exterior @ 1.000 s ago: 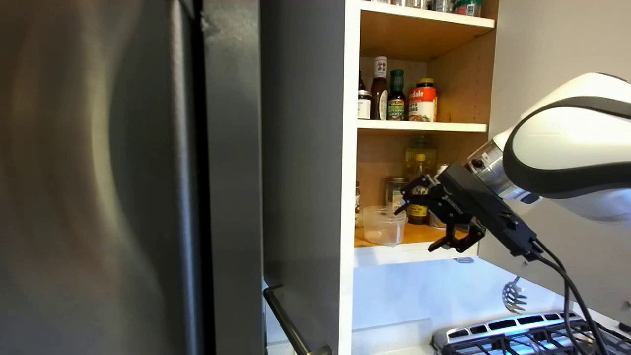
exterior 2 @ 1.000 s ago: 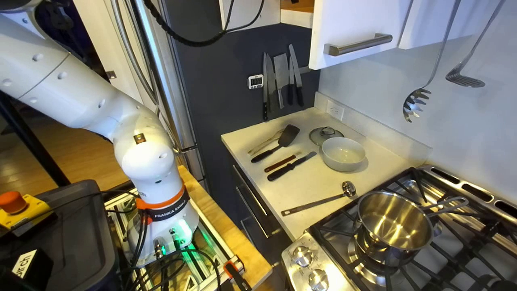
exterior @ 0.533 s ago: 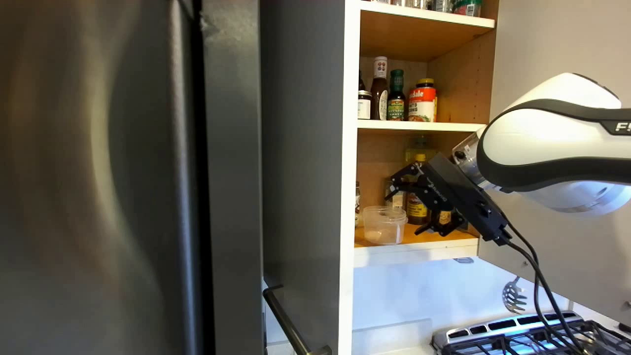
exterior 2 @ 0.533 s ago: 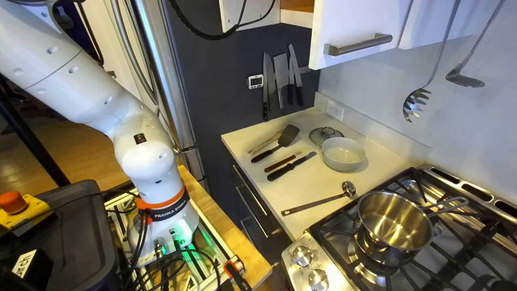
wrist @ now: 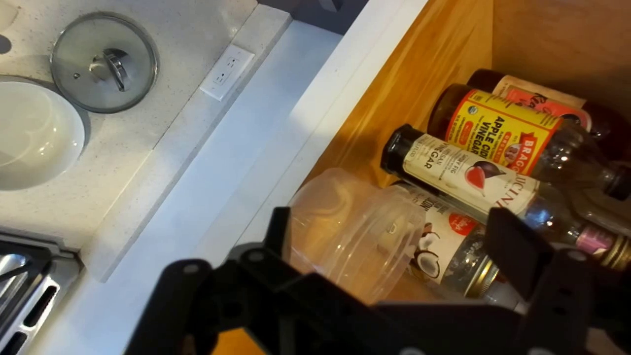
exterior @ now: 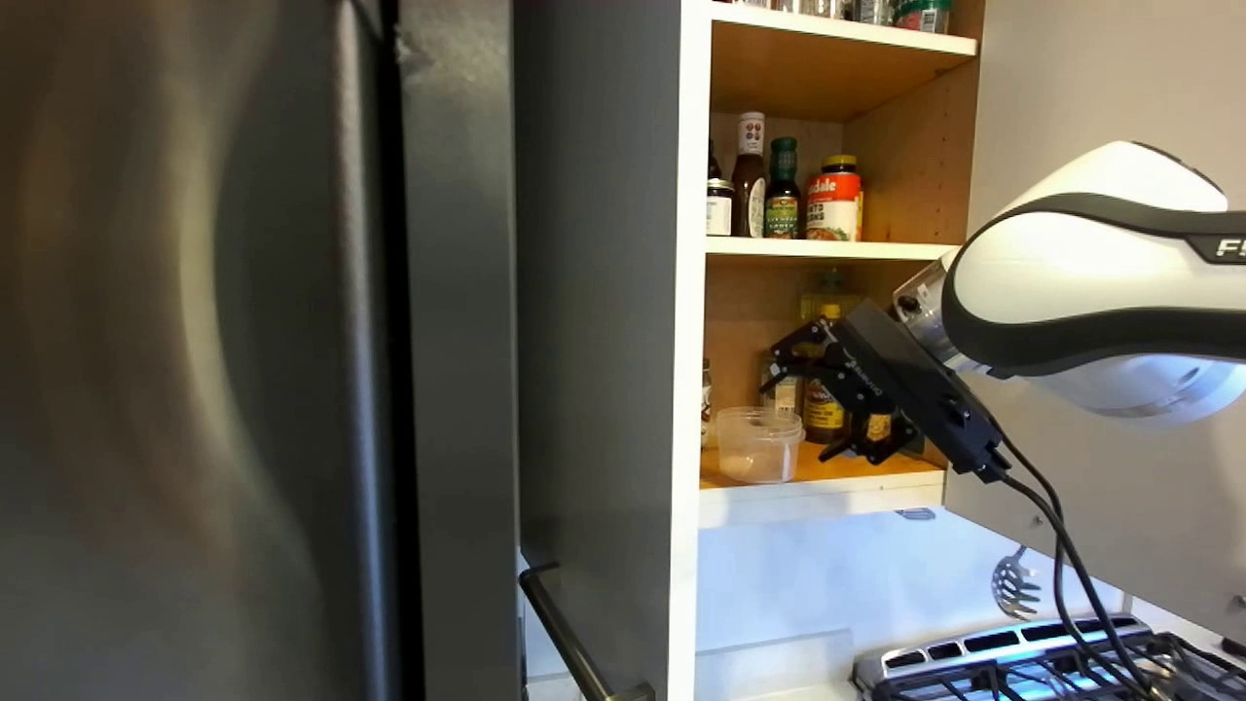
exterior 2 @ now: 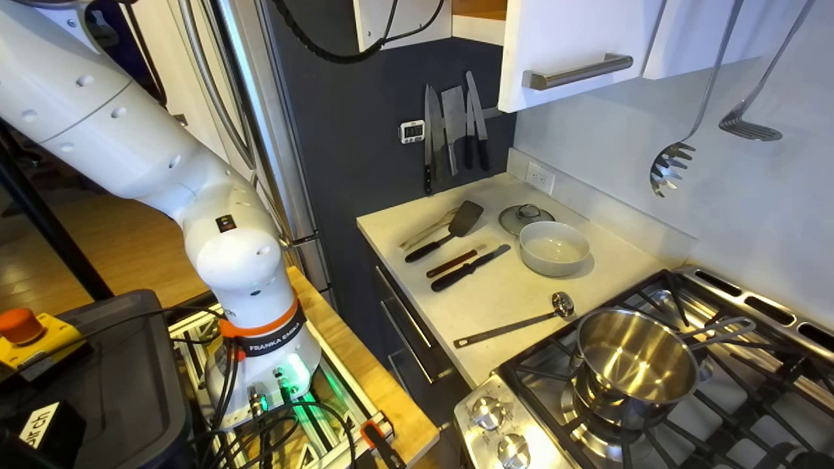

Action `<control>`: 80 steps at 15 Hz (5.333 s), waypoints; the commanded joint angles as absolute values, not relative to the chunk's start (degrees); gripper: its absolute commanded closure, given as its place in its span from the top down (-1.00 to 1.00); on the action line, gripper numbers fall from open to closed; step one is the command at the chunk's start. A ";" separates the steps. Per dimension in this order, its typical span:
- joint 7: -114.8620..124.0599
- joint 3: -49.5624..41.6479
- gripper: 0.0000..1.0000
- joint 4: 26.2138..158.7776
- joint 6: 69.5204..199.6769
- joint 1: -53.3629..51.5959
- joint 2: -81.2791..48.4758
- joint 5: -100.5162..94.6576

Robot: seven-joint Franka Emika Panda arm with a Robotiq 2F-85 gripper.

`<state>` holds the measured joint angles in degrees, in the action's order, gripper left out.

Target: Remove the clear bowl from the bottom shelf and put it on the second last shelf of the top wall cabinet

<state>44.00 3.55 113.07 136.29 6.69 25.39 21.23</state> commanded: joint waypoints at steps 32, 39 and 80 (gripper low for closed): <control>44.41 2.83 1.00 112.84 136.22 5.78 25.25 20.59; 44.41 2.83 1.00 112.84 136.22 5.78 25.25 20.59; 49.95 2.63 -0.16 102.26 132.38 8.37 12.94 1.28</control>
<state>47.46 3.10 103.88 134.97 8.40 13.87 3.53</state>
